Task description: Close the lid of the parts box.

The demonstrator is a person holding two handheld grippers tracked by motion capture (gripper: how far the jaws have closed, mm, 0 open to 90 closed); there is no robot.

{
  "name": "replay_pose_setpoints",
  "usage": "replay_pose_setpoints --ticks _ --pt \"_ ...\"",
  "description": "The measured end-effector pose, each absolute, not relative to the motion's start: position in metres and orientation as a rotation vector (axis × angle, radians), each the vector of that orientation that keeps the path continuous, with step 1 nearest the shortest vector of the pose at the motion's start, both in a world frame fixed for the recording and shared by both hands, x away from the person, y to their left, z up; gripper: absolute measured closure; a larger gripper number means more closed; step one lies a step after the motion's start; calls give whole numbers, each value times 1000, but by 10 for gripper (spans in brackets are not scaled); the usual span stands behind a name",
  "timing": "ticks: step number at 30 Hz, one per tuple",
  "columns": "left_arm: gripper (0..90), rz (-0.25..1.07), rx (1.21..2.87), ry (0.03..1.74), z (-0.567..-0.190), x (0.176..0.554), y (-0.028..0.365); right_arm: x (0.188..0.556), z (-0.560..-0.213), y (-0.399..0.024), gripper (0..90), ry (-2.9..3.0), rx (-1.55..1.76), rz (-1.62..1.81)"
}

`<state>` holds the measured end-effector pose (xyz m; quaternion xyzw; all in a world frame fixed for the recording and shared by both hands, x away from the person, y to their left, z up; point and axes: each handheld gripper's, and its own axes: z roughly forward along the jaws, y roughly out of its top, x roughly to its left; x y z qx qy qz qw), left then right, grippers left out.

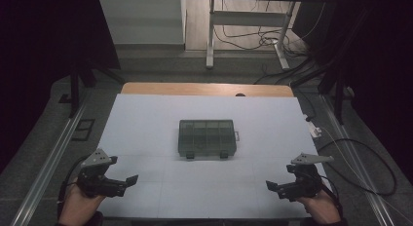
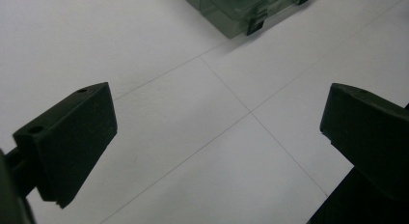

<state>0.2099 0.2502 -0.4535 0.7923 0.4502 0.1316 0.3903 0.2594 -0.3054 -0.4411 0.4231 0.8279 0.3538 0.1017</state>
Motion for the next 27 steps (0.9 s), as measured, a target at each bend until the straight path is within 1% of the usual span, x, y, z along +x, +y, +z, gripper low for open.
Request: replay_pose_setpoints --ticks 17,27 --pt "2 386 1994 1180 -450 196 261 245 -434 -320 2 2393 1294 1037" --pt "2 379 2004 1182 -450 197 260 244 -433 -324 3 2383 1314 1038"
